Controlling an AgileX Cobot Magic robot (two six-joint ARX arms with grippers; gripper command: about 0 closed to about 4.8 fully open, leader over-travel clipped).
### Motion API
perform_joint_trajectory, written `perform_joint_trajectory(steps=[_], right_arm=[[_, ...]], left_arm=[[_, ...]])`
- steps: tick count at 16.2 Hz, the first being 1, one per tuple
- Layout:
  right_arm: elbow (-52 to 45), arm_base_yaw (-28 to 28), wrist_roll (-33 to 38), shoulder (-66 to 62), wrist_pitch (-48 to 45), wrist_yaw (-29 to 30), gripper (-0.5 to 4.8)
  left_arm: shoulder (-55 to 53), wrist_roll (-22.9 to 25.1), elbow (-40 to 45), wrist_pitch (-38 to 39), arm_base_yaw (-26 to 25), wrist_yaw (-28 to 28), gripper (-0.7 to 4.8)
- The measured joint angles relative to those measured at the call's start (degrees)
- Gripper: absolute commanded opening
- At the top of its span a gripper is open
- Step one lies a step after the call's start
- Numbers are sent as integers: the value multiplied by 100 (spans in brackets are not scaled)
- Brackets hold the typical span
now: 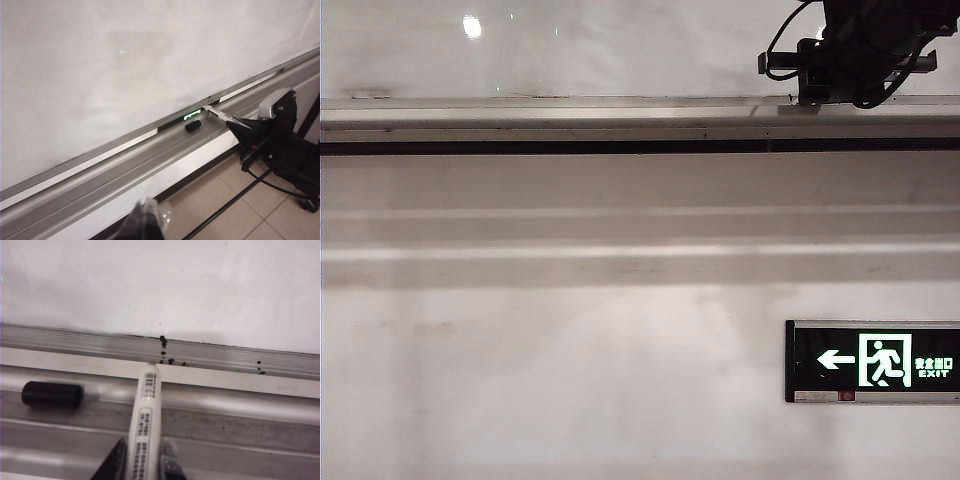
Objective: Take a marker from the whiteboard tray, write "Hi!" on the whiteboard, and then put the marker back vertically into the whiteboard tray.
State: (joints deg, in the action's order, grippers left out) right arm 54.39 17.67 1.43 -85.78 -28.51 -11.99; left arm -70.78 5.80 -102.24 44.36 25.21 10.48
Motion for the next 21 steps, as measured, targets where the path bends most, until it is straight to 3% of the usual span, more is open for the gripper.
perform_joint_trajectory(steps=[3, 11, 14, 18, 21], right_arm=[[0, 0, -2, 17, 20, 2, 10], [-11, 17, -2, 1447, 1858, 179, 8], [66, 37, 0, 2114, 2092, 323, 8], [1495, 192, 2, 2214, 2374, 435, 8], [2699, 428, -11, 1764, 2422, 444, 8]], left_arm=[[0, 0, 0, 0, 0, 0, -6], [2, 0, 0, -94, 0, 0, -6], [7, -9, 0, -339, -2, 72, -6], [15, -695, -24, -1235, -2, 345, -6], [35, -785, -33, -1714, 0, 345, -6]])
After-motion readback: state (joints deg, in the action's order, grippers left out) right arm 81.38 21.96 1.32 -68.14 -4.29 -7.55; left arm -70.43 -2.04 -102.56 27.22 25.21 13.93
